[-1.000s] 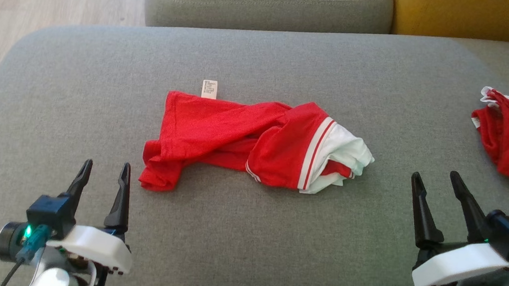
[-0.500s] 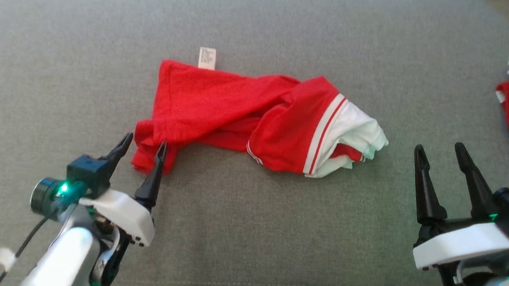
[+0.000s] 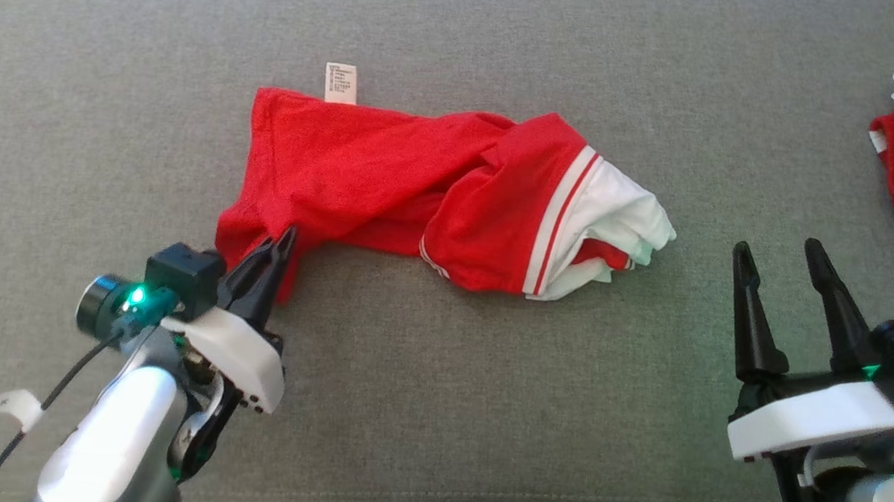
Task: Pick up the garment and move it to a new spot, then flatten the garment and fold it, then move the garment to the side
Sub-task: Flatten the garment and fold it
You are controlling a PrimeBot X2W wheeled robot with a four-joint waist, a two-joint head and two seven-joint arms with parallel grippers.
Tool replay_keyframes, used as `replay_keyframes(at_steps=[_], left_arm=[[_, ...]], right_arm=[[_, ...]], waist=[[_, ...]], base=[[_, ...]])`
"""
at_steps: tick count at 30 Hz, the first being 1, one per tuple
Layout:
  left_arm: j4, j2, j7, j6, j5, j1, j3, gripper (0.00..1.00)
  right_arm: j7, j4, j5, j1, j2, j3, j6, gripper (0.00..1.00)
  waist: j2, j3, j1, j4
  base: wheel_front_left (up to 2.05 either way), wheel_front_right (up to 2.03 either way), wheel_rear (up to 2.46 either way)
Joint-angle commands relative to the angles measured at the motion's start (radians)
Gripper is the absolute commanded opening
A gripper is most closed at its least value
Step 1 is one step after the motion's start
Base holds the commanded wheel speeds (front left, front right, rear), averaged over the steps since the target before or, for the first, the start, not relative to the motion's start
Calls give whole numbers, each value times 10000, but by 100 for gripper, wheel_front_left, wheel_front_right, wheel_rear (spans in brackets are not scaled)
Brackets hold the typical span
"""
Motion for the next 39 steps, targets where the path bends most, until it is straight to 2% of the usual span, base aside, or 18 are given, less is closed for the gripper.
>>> replay_keyframes(at_steps=[1, 6, 13, 18, 21, 24, 27, 34, 39], left_arm=[[-457, 301, -56, -47, 68, -354, 291, 0], [-1917, 497, 169, -125, 64, -280, 184, 0], [-4778, 833, 860, -136, -92, -117, 154, 0], [-6815, 1132, 1573, 38, -150, -16, 258, 0], [-7447, 1294, 1944, 229, -208, -34, 489, 0], [-7317, 1397, 2082, 470, -361, -96, 912, 0], [-6507, 1432, 1993, 711, -604, -193, 1442, 0], [-3338, 1524, 1291, 1020, -1060, -743, 2548, 0], [-1393, 1569, 732, 1023, -1168, -1439, 2924, 0]], right_arm=[[-104, -323, 48, -232, -6, 158, 33, 100], [-128, -311, 131, -205, 31, 109, 33, 100], [-184, -288, 220, -173, 84, 49, 33, 100], [-266, -229, 320, -115, 132, 8, 33, 100], [-333, -206, 382, -141, 155, 7, 33, 100], [-412, -162, 448, -237, 173, 59, 33, 100], [-484, -112, 499, -359, 185, 131, 33, 100], [-559, -24, 531, -637, 198, 204, 33, 100], [-570, -24, 504, -759, 201, 126, 33, 100]], waist=[[0, -43, 0, 50], [0, -189, 0, 237], [0, -356, 0, 402], [0, -398, 0, 386], [0, -297, 0, 311], [0, -98, 0, 170], [0, 132, 0, -39], [0, 694, 0, -557], [0, 944, 0, -738]], base=[[0, 0, 0], [0, 0, 0], [0, 0, 0], [0, 0, 0], [0, 0, 0], [0, 0, 0], [0, 0, 0], [0, 0, 0], [0, 0, 0]])
